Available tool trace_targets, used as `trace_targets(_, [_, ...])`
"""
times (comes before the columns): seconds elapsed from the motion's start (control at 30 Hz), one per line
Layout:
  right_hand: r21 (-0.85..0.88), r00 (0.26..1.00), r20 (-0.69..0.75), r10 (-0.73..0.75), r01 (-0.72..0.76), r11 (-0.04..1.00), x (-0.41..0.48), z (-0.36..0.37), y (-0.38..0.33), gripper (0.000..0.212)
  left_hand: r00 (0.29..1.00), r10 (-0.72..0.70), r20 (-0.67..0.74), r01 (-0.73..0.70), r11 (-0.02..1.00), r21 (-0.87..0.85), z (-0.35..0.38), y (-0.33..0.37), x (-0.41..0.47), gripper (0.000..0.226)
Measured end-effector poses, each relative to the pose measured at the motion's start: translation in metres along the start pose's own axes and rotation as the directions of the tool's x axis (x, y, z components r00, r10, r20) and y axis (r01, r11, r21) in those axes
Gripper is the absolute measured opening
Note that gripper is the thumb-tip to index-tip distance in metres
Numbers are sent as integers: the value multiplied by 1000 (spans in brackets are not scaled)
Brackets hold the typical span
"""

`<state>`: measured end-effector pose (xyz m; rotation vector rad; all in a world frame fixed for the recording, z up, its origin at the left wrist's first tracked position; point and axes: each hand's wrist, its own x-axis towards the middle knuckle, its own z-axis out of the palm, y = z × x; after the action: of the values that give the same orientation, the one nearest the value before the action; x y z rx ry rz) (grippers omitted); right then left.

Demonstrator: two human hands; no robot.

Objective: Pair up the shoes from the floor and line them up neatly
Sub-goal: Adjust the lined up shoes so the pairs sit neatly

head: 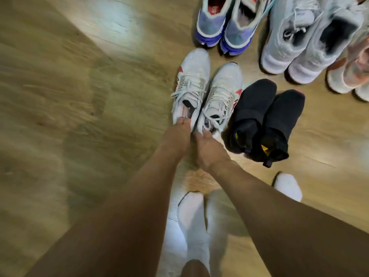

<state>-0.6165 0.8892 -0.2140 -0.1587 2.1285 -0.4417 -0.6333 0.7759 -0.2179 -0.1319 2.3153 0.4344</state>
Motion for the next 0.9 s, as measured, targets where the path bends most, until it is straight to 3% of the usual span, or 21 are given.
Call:
trace_targets(0.13, [-54,999,-39,36,-38,998,-6,3,2,60,998,59,-25,-58,997,48,2,-4,-4,61])
trace_targets(0.23, [-18,1000,-3,31,-31,999,-11,0,5,55,1000,0,-4,0,995,98,-3,-2,-9,58])
trace_targets(0.3, [58,1000,-30,-6,8,998,-21,-6,13,52,991,0,-133,23,985,172,-2,7,-16,50])
trace_targets(0.37, [128,992,-126,-31,47,991,-35,-14,26,45,955,137,-262,-81,974,213,9,23,-26,38])
trace_targets(0.47, [177,928,-366,73,-8,984,-60,-26,58,32,885,367,-287,-298,919,259,32,64,-41,32])
trace_targets(0.53, [155,888,-431,160,-101,983,-73,-32,86,34,879,420,-225,-362,896,259,42,94,-46,36])
trace_targets(0.63, [0,926,-277,257,-268,964,-84,-37,128,44,927,372,-41,-354,908,224,58,129,-42,53])
trace_targets(0.77, [-60,959,-73,272,-277,959,-81,-32,154,42,957,239,164,-255,963,89,75,148,-27,48])
trace_targets(0.9, [-78,957,-136,257,-269,960,-78,-26,156,38,956,232,178,-240,970,24,84,156,-28,47])
